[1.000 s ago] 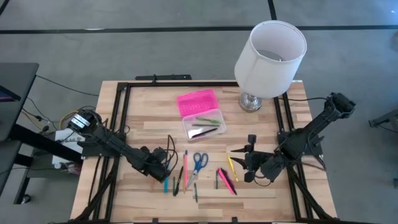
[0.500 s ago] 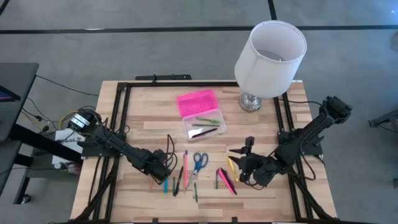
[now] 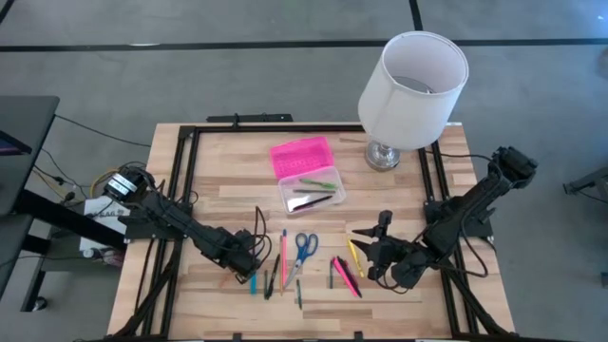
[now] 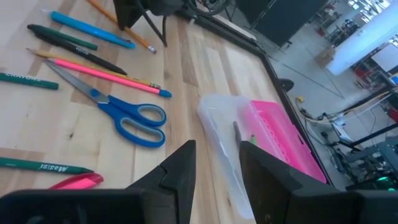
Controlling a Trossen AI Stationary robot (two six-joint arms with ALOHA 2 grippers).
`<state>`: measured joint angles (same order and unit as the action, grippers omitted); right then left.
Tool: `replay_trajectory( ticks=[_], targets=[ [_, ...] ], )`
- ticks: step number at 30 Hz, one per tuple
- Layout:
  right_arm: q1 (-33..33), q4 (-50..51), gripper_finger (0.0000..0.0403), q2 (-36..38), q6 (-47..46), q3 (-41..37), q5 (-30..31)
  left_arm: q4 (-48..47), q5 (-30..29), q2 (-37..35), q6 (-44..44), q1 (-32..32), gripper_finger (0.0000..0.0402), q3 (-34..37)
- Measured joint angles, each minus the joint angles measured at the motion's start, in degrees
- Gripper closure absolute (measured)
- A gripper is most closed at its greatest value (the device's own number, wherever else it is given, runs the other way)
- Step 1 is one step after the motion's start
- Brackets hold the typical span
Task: Pick & place school supplies into a supply box
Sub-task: Put the orange pencil into the pink supply box
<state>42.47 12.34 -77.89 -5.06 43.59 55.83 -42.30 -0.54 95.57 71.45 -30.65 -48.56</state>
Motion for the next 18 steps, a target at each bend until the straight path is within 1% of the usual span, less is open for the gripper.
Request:
replay_trajectory(
  ticks=[4,10,12,18],
  targets=[
    [-0.2,0.0,0.0285,0.0,0.0,0.0,0.0,-1.5,-2.2,0.0,-3.2,0.1,0.0347,0.0],
    [-0.2,-0.4,0.0285,0.0,0.0,0.0,-0.1,-2.0,-3.9,0.0,-17.3,1.8,0.0348,0.0],
    [-0.2,-0.5,0.0285,0.0,0.0,0.0,-0.1,-2.4,-3.9,0.0,-20.4,2.7,0.0348,0.0],
    [-0.2,-0.5,0.0285,0.0,0.0,0.0,-0.2,-3.2,-4.8,0.0,-23.6,5.8,0.0348,0.0]
  ],
)
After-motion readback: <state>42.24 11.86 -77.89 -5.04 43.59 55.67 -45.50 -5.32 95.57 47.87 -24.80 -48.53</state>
